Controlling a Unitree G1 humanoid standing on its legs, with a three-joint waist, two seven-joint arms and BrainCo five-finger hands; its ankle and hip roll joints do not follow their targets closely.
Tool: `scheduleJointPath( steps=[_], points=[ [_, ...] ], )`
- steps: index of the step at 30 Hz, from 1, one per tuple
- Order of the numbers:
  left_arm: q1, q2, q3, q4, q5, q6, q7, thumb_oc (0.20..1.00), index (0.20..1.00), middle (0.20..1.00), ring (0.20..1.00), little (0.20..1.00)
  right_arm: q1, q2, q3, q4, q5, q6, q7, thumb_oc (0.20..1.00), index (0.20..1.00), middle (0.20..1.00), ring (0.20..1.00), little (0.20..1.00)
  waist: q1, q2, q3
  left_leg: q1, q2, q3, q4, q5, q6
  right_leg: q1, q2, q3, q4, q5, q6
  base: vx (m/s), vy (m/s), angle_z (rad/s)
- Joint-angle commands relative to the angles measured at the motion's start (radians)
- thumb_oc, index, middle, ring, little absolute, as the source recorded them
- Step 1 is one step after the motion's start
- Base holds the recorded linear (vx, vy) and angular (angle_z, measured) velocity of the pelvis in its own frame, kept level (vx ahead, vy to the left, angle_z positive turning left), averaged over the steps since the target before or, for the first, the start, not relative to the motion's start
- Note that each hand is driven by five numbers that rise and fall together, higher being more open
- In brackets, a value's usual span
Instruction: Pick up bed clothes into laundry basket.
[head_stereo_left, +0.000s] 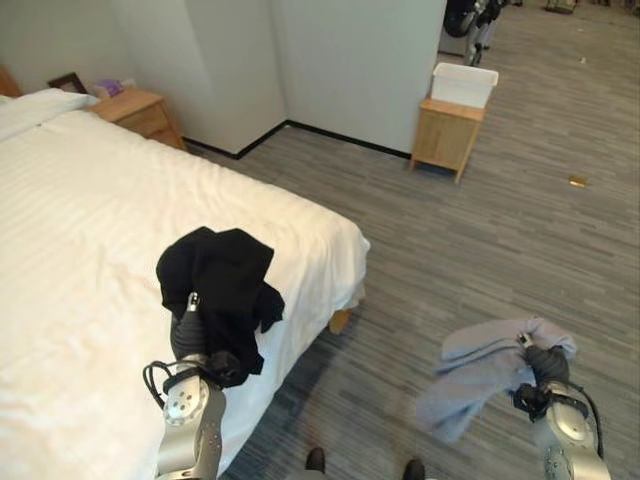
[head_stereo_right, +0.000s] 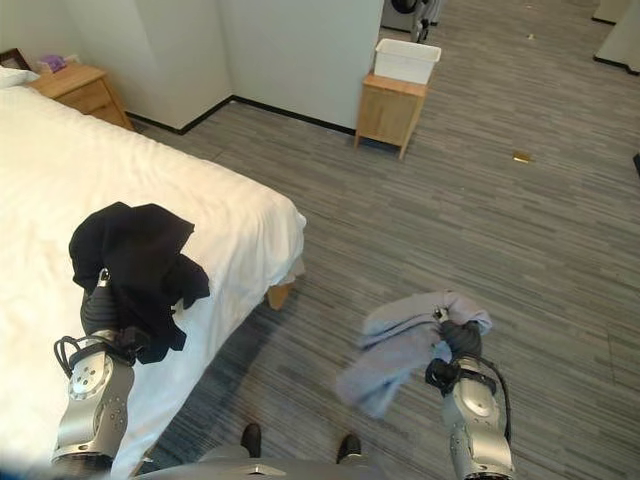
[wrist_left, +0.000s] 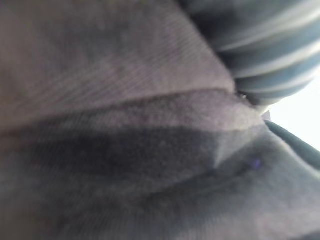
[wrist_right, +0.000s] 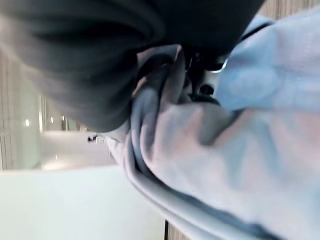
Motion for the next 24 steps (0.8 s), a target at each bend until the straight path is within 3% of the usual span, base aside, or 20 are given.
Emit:
scheduleJointPath(
  steps=[1,11,19,20,21,22,24],
  points=[
    [-0.015,0.053,0.007,-0.064,-0.021,-0.069,0.013,0.2,0.2,0.2,0.2,0.2,-0.113,-0.042,-0.023,-0.042,0.003,-0.073,-0.009,0.2,0.2,0.2,0.2,0.2,0.018,-0.006,-0.015,-0.015,-0.057,0.013,0.021,-0.063,0.038,0.01,0.037,0.007,0.036,-0.085,-0.013,-0.01,0.052,-0.08],
    [0.008,0.073,0.123,-0.07,0.017,-0.081,0.067,0.2,0.2,0.2,0.2,0.2,-0.081,-0.041,-0.073,-0.051,-0.003,-0.065,-0.011,0.2,0.2,0.2,0.2,0.2,0.01,-0.006,-0.006,-0.01,-0.077,0.025,0.023,-0.088,0.052,0.017,0.016,-0.003,0.036,-0.09,0.001,0.04,0.063,-0.01],
    [-0.06,0.1,0.113,-0.068,0.005,-0.103,0.102,0.2,0.2,0.2,0.2,0.2,-0.128,-0.048,-0.061,-0.065,-0.003,-0.076,-0.024,0.2,0.2,0.2,0.2,0.2,-0.003,0.009,0.032,-0.057,-0.104,0.018,0.095,-0.13,0.08,-0.039,-0.021,0.054,0.113,-0.107,0.012,0.0,0.097,-0.04],
    [-0.082,0.113,0.102,-0.069,0.009,-0.103,0.108,0.2,0.2,0.2,0.2,0.2,-0.137,-0.047,-0.06,-0.062,-0.007,-0.079,-0.03,0.2,0.2,0.2,0.2,0.2,-0.015,0.029,0.055,-0.046,-0.112,0.012,0.103,-0.149,0.108,-0.112,-0.064,0.057,0.275,-0.08,0.025,0.02,0.165,-0.08],
    [-0.086,0.113,0.102,-0.067,0.009,-0.104,0.108,0.2,0.2,0.2,0.2,0.2,-0.14,-0.048,-0.06,-0.061,-0.007,-0.08,-0.03,0.2,0.2,0.2,0.2,0.2,-0.012,0.027,0.055,-0.05,-0.116,0.016,0.104,-0.149,0.11,-0.128,-0.069,0.064,0.297,-0.088,0.028,0.07,0.265,-0.07],
    [-0.093,0.119,0.099,-0.072,0.013,-0.105,0.103,0.2,0.2,0.2,0.2,0.2,-0.142,-0.042,-0.051,-0.057,-0.016,-0.076,-0.027,0.2,0.2,0.2,0.2,0.2,-0.023,0.042,0.072,-0.029,-0.114,0.02,0.098,-0.154,0.124,-0.192,-0.082,0.059,0.431,-0.038,0.037,0.03,0.114,-0.08],
    [-0.097,0.121,0.096,-0.074,0.014,-0.106,0.1,0.2,0.2,0.2,0.2,0.2,-0.138,-0.039,-0.049,-0.057,-0.02,-0.073,-0.023,0.2,0.2,0.2,0.2,0.2,-0.03,0.044,0.081,-0.017,-0.119,0.021,0.092,-0.156,0.127,-0.235,-0.086,0.074,0.492,-0.018,0.041,0.08,0.101,-0.14]
  ],
)
